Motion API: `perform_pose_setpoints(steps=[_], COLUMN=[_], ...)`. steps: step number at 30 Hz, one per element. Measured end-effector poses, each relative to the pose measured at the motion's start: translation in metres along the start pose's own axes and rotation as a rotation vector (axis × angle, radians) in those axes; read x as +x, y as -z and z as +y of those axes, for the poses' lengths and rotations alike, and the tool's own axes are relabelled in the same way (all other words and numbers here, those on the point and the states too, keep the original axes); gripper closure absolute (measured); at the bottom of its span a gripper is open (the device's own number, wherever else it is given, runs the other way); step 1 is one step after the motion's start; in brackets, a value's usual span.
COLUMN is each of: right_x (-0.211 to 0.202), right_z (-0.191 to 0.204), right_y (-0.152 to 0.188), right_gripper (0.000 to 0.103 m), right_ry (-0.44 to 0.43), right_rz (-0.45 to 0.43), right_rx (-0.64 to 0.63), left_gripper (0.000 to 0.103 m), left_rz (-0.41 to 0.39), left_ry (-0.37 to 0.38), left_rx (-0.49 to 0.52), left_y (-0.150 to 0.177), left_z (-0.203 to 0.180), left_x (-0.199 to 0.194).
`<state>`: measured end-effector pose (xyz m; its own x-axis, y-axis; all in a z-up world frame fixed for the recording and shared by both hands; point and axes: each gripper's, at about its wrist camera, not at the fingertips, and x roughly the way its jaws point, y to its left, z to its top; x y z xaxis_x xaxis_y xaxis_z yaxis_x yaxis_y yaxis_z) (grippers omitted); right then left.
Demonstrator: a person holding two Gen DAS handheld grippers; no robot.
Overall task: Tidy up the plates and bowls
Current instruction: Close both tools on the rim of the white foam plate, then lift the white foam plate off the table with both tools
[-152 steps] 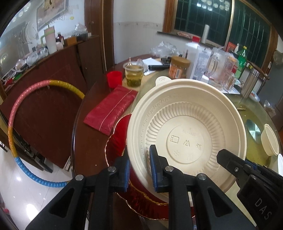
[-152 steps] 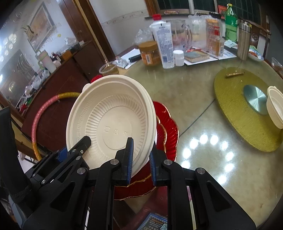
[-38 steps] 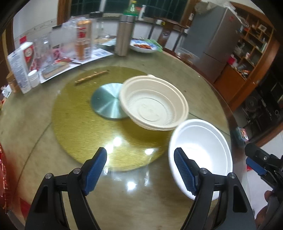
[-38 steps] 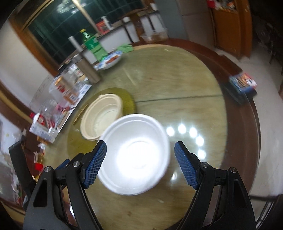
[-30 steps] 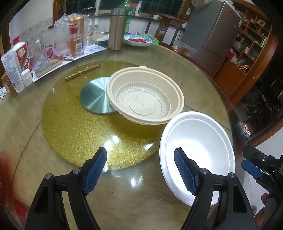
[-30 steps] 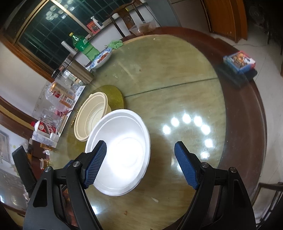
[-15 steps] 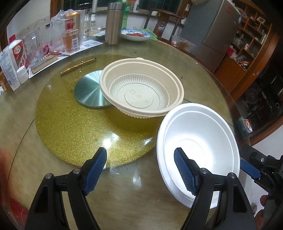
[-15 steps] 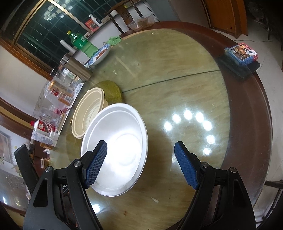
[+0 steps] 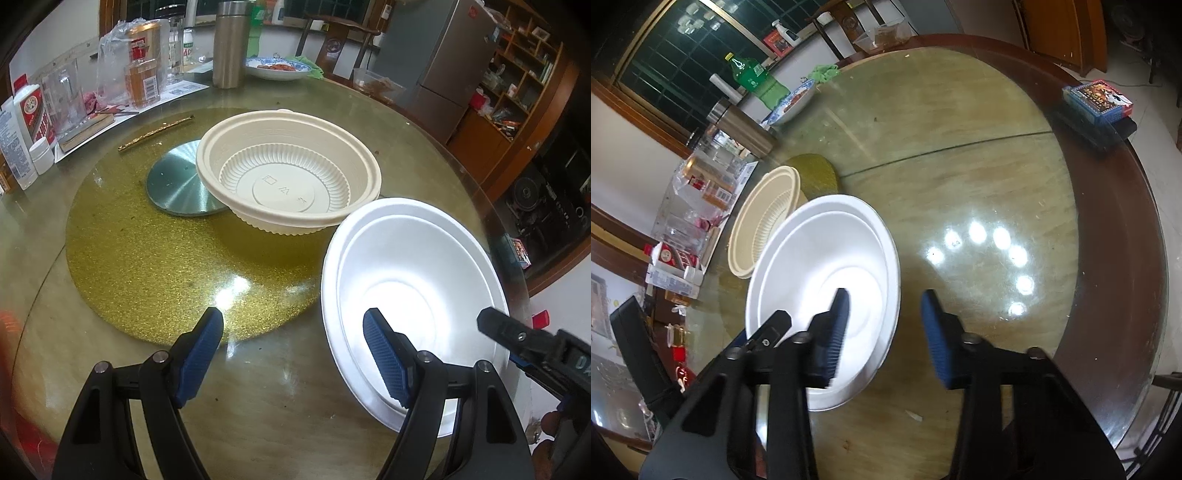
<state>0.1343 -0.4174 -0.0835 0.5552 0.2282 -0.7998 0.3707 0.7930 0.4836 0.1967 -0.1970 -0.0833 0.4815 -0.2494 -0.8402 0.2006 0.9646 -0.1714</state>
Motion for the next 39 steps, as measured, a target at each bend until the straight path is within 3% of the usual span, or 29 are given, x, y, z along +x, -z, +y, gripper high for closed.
perform_pose_setpoints(steps=[5,10,22,32,39], right_x=[0.003,0.002,0.004,0.001,0.003], right_z=[-0.001,0.010,0.015,0.014,0.013], right_y=[0.004,0.007,0.012,0.012,0.013], right_gripper=[0.081,0.087,0.090,0.092,0.092], right_ry=[0.006,0.011,0.036,0.006,-0.011], right_rz=[0.005,-0.002,-0.005,0.000,0.011], right_rx=[0.003,-0.029,-0.047,-0.035,-0.034], left_gripper=[0.064,0.086,0.090,0.094,0.094], left_rz=[0.003,-0.011,0.013,0.110,0.112], left_ry=[-0.012,-0.021,0.017,0.148,0.149], left_rx=[0.051,0.112,0.093,0.010,0.010], left_y=[0.003,0.008,0.002,-0.003,-0.001], left_z=[-0.006,-0.015,-0.007,0.008,0.011], left_x=[0.003,-0.001,-0.002,0.005,0.003])
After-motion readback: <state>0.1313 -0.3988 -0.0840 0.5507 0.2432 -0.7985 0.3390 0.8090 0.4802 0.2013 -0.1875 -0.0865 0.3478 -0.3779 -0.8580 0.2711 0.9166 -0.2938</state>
